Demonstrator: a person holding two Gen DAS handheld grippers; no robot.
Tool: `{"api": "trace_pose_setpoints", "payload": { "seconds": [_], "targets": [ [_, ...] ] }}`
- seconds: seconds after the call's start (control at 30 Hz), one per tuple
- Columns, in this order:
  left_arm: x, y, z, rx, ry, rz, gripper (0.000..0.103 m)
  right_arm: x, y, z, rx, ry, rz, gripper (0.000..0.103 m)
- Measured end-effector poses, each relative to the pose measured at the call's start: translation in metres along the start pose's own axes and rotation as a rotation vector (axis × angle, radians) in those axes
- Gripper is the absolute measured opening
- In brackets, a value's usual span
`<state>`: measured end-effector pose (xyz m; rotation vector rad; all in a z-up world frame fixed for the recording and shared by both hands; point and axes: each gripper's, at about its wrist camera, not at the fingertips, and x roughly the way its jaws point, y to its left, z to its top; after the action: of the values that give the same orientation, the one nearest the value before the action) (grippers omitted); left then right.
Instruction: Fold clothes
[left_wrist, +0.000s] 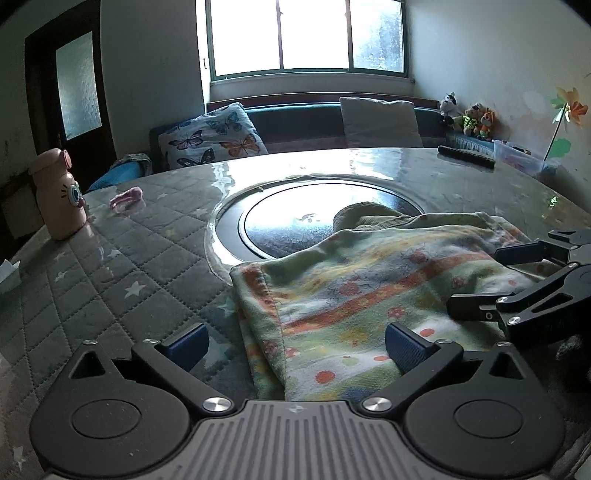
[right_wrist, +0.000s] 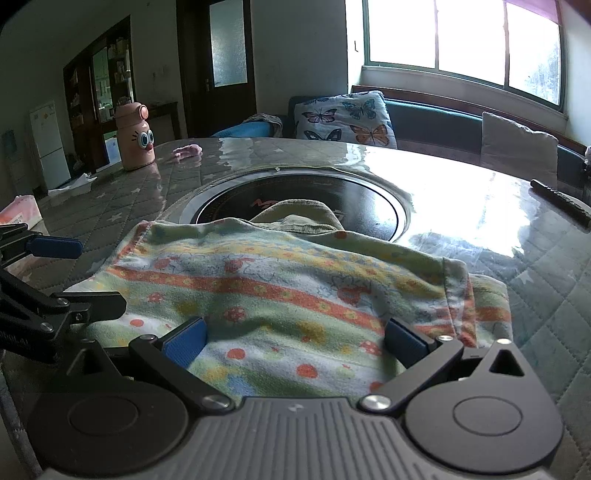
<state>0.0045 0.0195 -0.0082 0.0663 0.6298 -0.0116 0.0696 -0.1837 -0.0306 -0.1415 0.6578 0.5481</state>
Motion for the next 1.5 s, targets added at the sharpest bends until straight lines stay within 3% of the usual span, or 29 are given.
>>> {"api": "trace_pose_setpoints", "payload": {
  "seconds": [0.57,0.97,1.17,1.5],
  "targets": [
    [-0.01,0.0,0.008,-0.013,-0.022,0.02,0.103,0.001,0.001,0.0,0.006,0.002,-0.003,0.103],
    [-0.019,0.029,0.019,-0.081,-0.04,0.059,0.103,-0.004,0.008,0.004,-0.014,-0.016,-0.014,0.103],
    [-0.013,0.042,0.021,-0.139,0.002,0.079,0.103,-0.017,0.026,0.009,-0.074,-0.039,0.025,0.103],
    [0.0,0.07,0.028,-0.285,0.065,0.095,0.103,-0.03,0.068,0.015,-0.198,-0.033,0.177,0.099]
  ]
}}
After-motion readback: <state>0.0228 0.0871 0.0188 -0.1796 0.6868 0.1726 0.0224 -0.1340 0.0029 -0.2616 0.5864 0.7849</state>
